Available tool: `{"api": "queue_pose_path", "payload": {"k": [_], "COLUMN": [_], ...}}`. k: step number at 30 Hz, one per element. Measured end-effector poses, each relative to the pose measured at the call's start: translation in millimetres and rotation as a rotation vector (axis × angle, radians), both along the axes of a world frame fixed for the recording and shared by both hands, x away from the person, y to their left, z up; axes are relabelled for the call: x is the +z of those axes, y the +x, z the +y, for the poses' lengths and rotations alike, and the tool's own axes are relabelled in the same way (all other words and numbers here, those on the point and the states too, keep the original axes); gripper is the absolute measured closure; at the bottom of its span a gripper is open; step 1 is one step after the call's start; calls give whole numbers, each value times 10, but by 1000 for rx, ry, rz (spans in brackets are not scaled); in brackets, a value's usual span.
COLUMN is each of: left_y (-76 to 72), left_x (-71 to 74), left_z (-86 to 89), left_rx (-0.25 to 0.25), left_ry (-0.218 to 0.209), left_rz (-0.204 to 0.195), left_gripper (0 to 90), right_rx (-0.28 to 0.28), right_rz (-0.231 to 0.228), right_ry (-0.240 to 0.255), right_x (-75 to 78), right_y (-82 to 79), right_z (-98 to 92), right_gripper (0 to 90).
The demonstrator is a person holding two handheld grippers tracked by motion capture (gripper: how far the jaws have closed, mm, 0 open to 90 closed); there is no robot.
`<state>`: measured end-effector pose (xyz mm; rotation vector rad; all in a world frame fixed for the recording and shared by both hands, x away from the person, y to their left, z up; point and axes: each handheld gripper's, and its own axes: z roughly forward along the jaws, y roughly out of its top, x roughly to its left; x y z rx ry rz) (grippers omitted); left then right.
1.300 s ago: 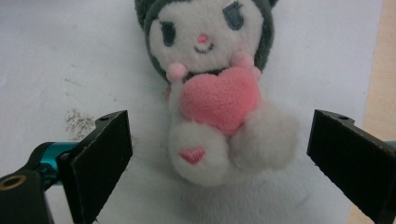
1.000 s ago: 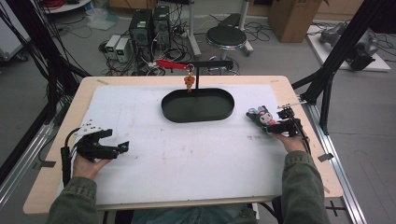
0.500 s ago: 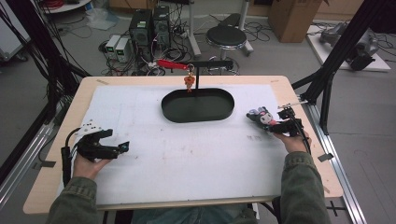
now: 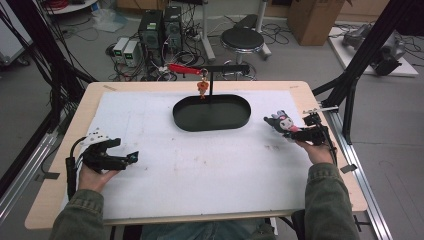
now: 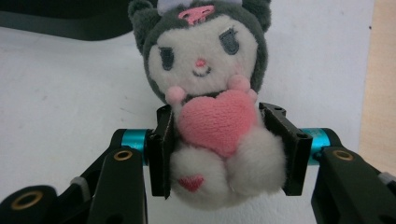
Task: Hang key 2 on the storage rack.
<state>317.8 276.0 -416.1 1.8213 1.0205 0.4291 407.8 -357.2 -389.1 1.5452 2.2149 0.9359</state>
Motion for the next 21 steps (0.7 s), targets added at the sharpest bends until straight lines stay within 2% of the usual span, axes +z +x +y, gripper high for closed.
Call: {"api": "queue_pose_path", "payload": {"k": [6, 8, 16, 21], "left_y": [0, -2, 1, 2], "left_x": [2, 3, 8, 13], "left_z": [2, 2, 10, 23], "left_rx": [3, 3, 2, 4], "left_ry": [-1, -6, -15, -21], "left_rz": [1, 0, -8, -13], "left_gripper": [60, 60, 60, 60], "right_rx": [35, 49, 114, 125], "right_rz": [-16, -17, -6, -1], "right_ry": [-20, -10, -23, -36], "right_x": [103, 143, 266, 335], "right_y": [-1, -2, 40, 88], "right_z": [83, 124, 300, 401], "right_gripper": [495, 495, 492, 492]}}
